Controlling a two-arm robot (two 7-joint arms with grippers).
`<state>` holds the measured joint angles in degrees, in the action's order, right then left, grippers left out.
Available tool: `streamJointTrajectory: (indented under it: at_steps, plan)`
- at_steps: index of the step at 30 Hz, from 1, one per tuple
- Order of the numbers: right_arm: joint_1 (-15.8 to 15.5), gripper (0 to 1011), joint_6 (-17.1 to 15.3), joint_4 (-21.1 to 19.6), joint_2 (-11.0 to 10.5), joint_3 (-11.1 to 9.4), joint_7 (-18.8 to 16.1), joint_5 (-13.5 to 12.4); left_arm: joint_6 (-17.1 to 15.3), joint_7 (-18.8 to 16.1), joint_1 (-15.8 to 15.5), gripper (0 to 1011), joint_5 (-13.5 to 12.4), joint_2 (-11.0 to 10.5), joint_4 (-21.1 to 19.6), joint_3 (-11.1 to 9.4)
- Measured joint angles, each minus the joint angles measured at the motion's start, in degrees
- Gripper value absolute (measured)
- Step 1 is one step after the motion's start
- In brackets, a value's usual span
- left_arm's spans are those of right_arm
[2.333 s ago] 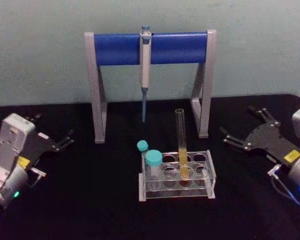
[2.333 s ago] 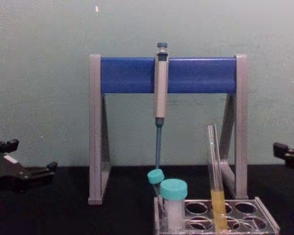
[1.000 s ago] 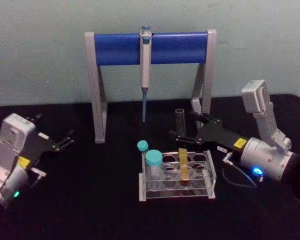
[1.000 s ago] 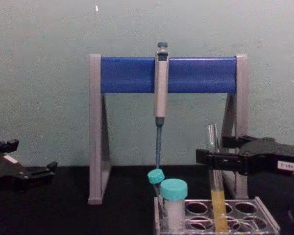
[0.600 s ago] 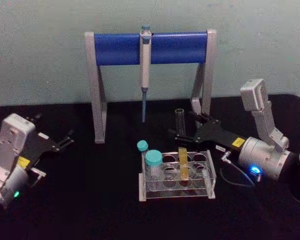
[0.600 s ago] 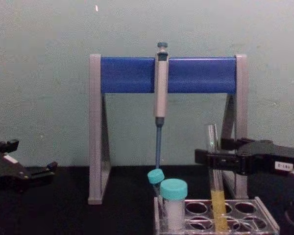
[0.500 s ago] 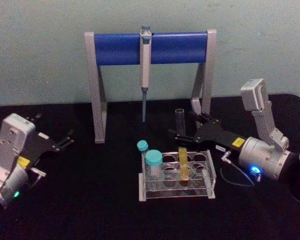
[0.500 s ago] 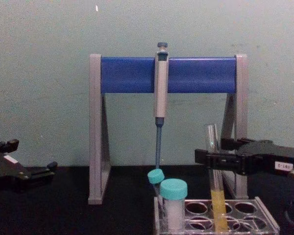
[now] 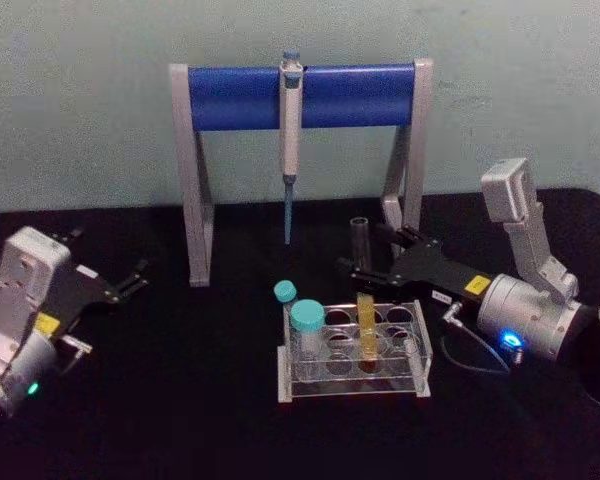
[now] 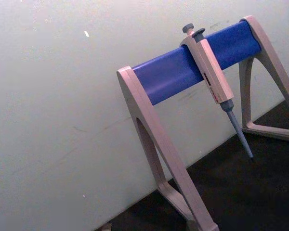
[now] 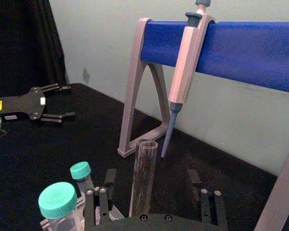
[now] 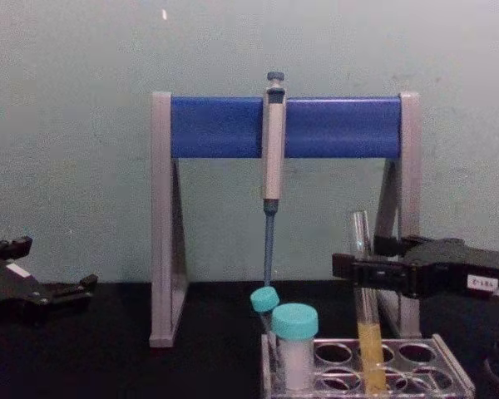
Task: Pick up the test tube from the test tube rack, shake it, then place it back into the test tube rack.
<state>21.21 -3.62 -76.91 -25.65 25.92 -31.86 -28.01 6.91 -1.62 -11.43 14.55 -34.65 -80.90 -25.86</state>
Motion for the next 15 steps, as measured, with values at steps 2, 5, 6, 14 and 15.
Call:
streamJointTrajectory:
  at_steps: [2, 5, 6, 14, 15]
  plan:
    - [0.0, 908, 0.0, 0.0, 0.0, 0.0, 0.0, 0.0, 0.0, 0.0, 0.0, 1001, 0.0, 0.0, 0.0, 0.0]
    - [0.0, 836, 0.0, 0.0, 0.0, 0.0, 0.0, 0.0, 0.0, 0.0, 0.0, 1001, 0.0, 0.0, 0.0, 0.0]
    - [0.0, 809, 0.0, 0.0, 0.0, 0.0, 0.0, 0.0, 0.0, 0.0, 0.0, 1001, 0.0, 0.0, 0.0, 0.0]
    - [0.0, 536, 0.0, -0.1, 0.0, 0.0, 0.0, 0.1, 0.0, 0.0, 0.0, 1001, 0.0, 0.0, 0.0, 0.0]
    - [0.0, 514, 0.0, -0.1, 0.0, 0.0, 0.0, 0.1, 0.0, 0.0, 0.0, 1001, 0.0, 0.0, 0.0, 0.0]
